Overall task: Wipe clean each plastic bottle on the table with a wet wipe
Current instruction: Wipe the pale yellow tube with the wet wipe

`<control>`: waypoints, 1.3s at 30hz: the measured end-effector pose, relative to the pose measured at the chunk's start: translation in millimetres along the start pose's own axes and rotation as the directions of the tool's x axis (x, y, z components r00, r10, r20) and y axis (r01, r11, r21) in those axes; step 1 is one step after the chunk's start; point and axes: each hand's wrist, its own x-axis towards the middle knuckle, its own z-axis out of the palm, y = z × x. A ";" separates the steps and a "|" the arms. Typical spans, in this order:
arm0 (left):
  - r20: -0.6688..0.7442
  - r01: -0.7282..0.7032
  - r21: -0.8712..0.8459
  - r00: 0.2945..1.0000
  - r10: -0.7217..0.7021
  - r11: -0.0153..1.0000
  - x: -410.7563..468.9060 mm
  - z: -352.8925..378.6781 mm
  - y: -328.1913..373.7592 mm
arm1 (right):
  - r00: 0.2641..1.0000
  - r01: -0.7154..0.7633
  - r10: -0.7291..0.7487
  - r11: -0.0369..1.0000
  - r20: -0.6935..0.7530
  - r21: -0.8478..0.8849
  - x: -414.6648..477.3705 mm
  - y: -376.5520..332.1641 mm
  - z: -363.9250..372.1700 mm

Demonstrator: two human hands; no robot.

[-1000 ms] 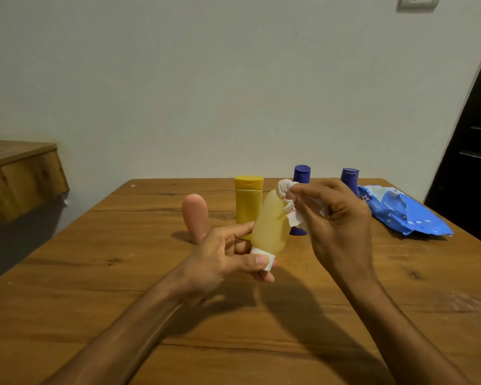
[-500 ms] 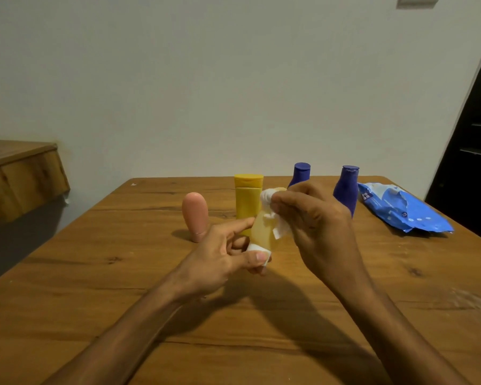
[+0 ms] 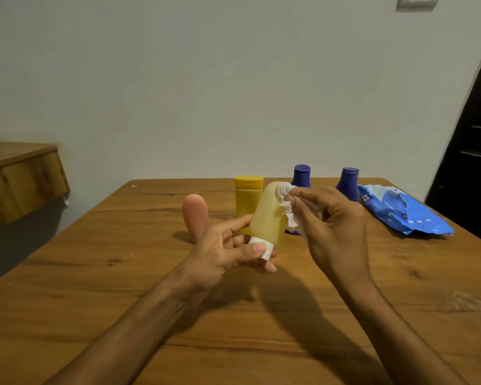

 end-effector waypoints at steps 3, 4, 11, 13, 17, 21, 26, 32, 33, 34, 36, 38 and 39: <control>-0.051 -0.012 -0.095 0.999 0.007 0.995 2.0 -1.1 0.5 | 0.993 -0.084 0.077 0.992 0.085 0.090 -6.0 -3.4 4.7; -0.068 -0.015 -0.129 0.998 0.006 0.991 2.7 -2.2 0.7 | 0.990 -0.083 0.071 0.992 0.125 0.097 -8.0 -5.0 6.7; -0.036 0.004 -0.233 0.999 -0.012 0.972 3.7 -3.2 -6.0 | 0.978 -0.059 0.044 0.996 0.204 0.071 -3.2 -2.5 3.0; -0.039 -0.009 -0.273 0.999 -0.002 0.962 4.5 -1.0 -6.6 | 0.984 -0.072 0.057 0.994 0.169 0.080 -3.2 -2.7 3.4; -0.091 -0.022 -0.376 0.996 -0.014 0.926 6.1 -1.8 -6.2 | 0.949 -0.081 0.047 0.992 0.312 0.097 -4.2 -7.4 4.0; -0.024 0.007 -0.278 1.000 -0.014 0.961 3.8 -5.0 -4.4 | 0.975 -0.108 0.080 0.986 0.205 0.130 -2.0 -3.5 3.9; 0.030 0.044 0.019 0.999 -0.045 0.999 1.1 -2.1 -7.6 | 0.996 -0.084 0.084 0.990 0.002 0.117 1.1 4.6 0.2; -0.021 -0.024 0.132 0.999 0.027 0.991 3.5 1.6 -7.9 | 0.992 0.059 -0.057 0.998 0.110 -0.017 -6.4 0.5 6.6; -0.028 -0.033 0.141 0.999 0.037 0.990 3.6 1.8 -8.3 | 0.985 0.098 -0.092 0.995 0.147 -0.033 -8.2 -1.1 7.3; -0.038 -0.040 0.151 0.998 0.046 0.988 3.7 1.8 -8.8 | 0.974 0.136 -0.124 0.989 0.187 -0.052 -9.6 -2.4 7.7; -0.056 -0.040 0.165 0.997 0.050 0.985 3.3 2.6 -9.4 | 0.958 0.183 -0.158 0.979 0.240 -0.086 -9.9 -3.3 7.0; -0.037 -0.026 0.165 0.999 0.033 0.986 2.9 2.9 -9.5 | 0.967 0.167 -0.145 0.981 0.209 -0.093 -5.3 -1.5 4.2; -0.016 -0.023 0.173 1.000 0.026 0.985 2.8 3.2 -9.6 | 0.976 0.147 -0.130 0.985 0.174 -0.088 -2.2 -0.8 2.2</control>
